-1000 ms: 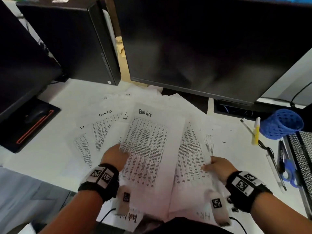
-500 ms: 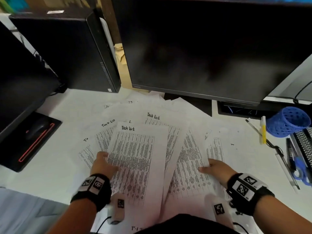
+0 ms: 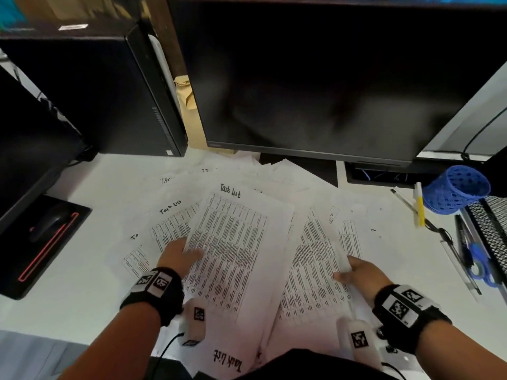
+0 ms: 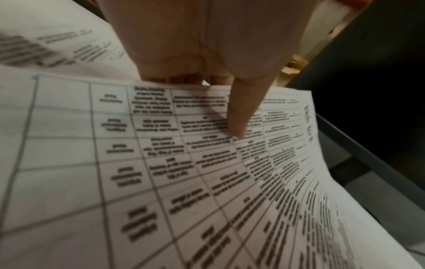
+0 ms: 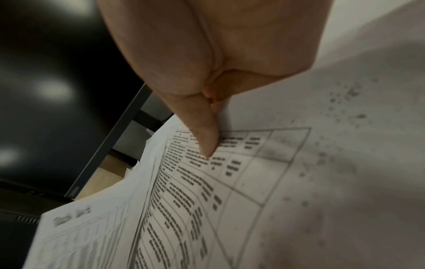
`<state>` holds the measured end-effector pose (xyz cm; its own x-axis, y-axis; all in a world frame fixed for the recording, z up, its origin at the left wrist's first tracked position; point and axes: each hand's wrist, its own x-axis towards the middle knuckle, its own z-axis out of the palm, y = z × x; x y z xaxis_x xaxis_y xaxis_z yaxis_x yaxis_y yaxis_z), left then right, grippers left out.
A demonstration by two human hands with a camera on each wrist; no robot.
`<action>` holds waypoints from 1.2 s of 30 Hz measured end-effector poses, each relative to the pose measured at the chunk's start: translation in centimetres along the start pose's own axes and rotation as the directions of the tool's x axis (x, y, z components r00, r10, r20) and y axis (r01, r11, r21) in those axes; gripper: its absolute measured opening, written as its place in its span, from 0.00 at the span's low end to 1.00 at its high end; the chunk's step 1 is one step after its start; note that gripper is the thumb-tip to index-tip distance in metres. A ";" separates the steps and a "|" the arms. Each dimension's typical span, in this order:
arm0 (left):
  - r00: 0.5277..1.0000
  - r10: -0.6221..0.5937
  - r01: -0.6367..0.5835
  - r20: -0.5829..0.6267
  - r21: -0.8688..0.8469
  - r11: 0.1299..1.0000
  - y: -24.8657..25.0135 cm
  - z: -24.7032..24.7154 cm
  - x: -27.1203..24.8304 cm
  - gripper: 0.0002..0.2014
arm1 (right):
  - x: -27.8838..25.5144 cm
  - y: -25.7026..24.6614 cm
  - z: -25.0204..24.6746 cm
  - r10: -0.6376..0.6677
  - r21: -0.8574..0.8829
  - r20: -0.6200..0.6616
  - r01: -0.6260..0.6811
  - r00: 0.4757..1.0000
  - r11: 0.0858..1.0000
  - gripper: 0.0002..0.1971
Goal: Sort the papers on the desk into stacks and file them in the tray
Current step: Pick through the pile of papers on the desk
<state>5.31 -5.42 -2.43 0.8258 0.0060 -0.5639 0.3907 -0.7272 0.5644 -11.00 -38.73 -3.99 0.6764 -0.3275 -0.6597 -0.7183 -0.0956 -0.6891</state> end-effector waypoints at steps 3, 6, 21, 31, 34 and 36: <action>0.999 -0.019 0.017 0.025 0.070 0.997 0.6 1.1 0.4 0.42 | -0.5 -0.1 0.8 -0.014 -0.052 0.000 0.014 1.000 0.999 0.11; 1.000 0.006 -0.006 0.018 0.008 1.000 0.6 2.3 -0.2 0.37 | -0.8 -0.1 1.3 -0.034 -0.044 -0.021 0.033 0.999 0.998 0.09; 0.999 -0.039 0.039 0.011 0.030 0.999 -0.3 3.4 -2.8 0.27 | 0.3 -0.6 4.6 0.065 0.145 -0.053 -0.056 0.996 0.988 0.23; 0.971 0.079 -0.039 -0.227 0.172 0.984 -0.7 3.2 -4.1 0.18 | -1.6 -2.5 5.8 -0.076 0.023 -0.094 0.079 0.993 0.997 0.20; 0.932 0.201 -0.181 -0.303 0.091 0.979 0.0 1.9 -4.6 0.30 | -2.3 -2.6 4.7 -0.126 0.153 -0.085 0.138 0.988 0.979 0.19; 0.948 0.232 -0.257 -0.216 -0.097 0.961 1.1 1.3 -5.2 0.39 | -2.4 -2.6 4.5 -0.135 0.187 -0.053 0.143 0.989 0.972 0.20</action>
<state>0.92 -7.09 0.33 0.9617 -0.0147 -0.2736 0.2027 -0.6338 0.7464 -10.01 -33.42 -1.94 0.7576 -0.3609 -0.5438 -0.5714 0.0360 -0.8199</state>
